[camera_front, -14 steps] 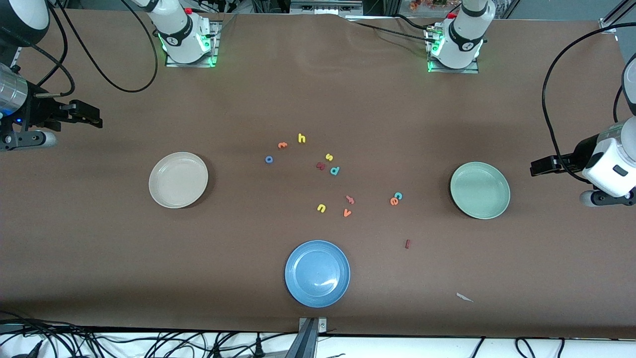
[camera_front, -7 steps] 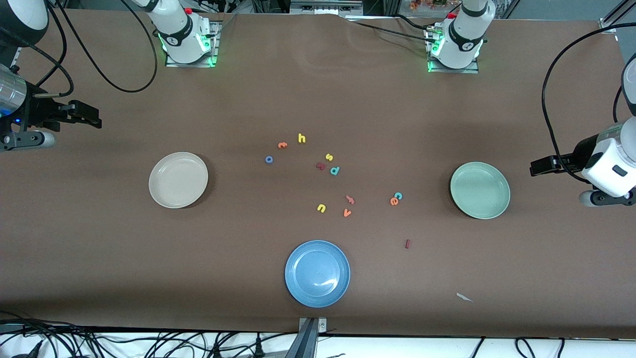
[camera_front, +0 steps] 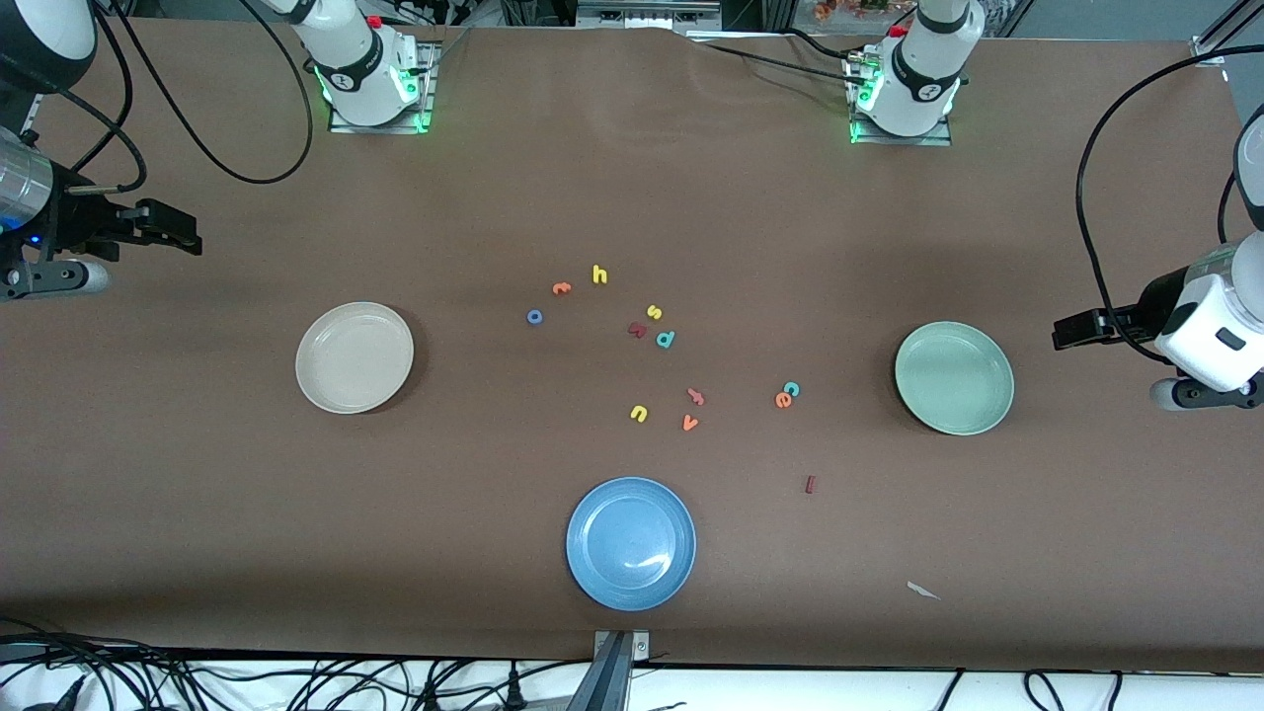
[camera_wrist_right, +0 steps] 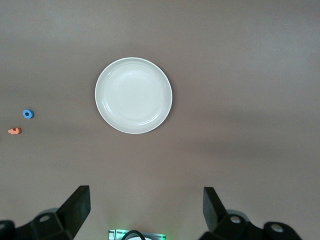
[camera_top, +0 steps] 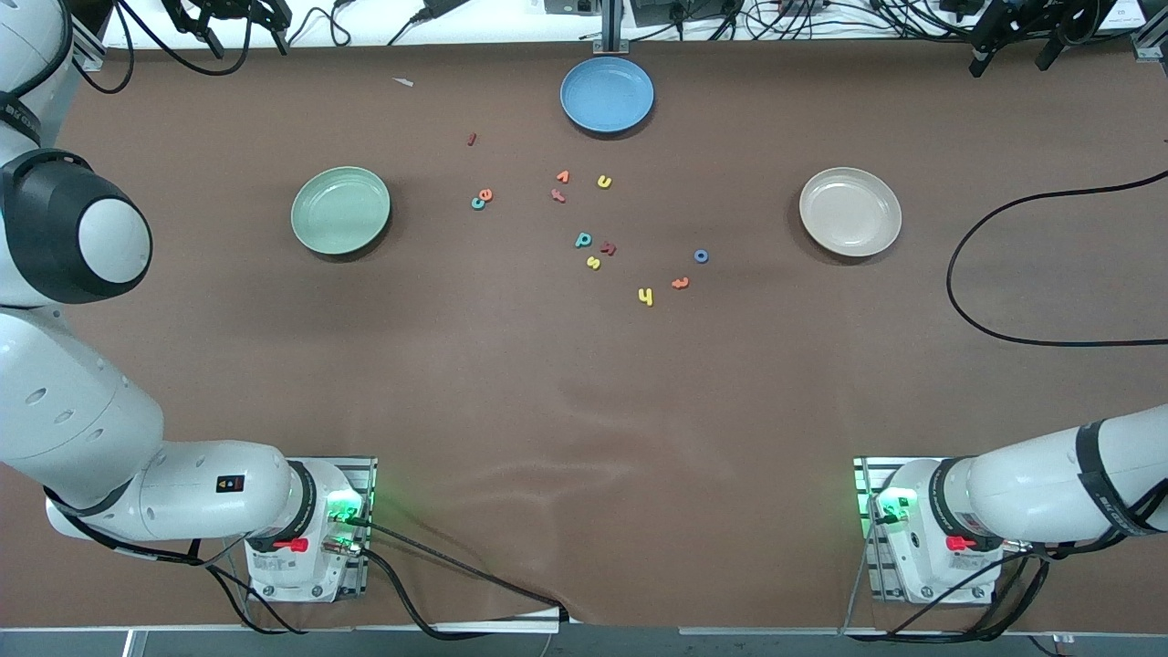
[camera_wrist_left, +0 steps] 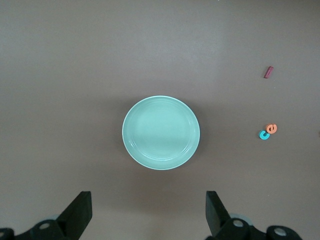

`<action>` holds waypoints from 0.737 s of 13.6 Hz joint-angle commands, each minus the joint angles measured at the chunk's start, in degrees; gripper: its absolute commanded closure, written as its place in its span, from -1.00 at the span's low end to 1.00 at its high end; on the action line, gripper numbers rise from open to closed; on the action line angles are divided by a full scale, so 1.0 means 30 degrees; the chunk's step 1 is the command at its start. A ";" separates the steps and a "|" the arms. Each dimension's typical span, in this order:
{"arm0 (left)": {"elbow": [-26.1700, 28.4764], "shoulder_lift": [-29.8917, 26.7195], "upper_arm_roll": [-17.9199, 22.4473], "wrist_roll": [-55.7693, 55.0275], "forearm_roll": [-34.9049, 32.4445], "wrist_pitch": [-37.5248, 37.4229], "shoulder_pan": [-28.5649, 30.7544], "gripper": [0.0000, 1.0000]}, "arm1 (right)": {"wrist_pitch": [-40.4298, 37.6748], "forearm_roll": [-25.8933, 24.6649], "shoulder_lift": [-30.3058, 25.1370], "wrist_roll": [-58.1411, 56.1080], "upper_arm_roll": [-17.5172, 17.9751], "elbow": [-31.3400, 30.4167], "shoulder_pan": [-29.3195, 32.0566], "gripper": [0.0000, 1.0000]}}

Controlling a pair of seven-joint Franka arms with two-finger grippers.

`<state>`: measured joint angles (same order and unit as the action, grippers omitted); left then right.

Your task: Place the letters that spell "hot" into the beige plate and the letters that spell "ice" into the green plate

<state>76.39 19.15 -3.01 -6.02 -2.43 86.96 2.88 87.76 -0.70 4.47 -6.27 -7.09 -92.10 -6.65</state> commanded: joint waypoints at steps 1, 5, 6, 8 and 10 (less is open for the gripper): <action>0.0347 -0.0350 0.0067 0.0337 0.0574 0.0018 0.0006 -1.00 | -0.0133 -0.0030 0.0239 0.0216 0.0021 0.0553 0.0077 -1.00; 0.0347 -0.0350 0.0067 0.0337 0.0574 0.0018 0.0006 -1.00 | -0.0133 -0.0030 0.0239 0.0216 0.0021 0.0553 0.0106 -1.00; 0.0347 -0.0350 0.0067 0.0337 0.0691 0.0018 0.0006 -1.00 | -0.0133 -0.0030 0.0239 0.0216 0.0021 0.0554 0.0107 -1.00; 0.0347 -0.0350 0.0067 0.0337 0.0838 0.0018 0.0036 -1.00 | -0.0133 -0.0030 0.0239 0.0216 0.0021 0.0554 0.0107 -1.00; 0.0347 -0.0350 0.0067 0.0337 0.0838 0.0018 0.0036 -1.00 | -0.0133 -0.0030 0.0239 0.0216 0.0021 0.0554 0.0107 -1.00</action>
<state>76.39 19.15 -3.02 -6.02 -1.76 86.96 2.88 87.77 -0.70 4.48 -6.27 -7.09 -92.10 -6.62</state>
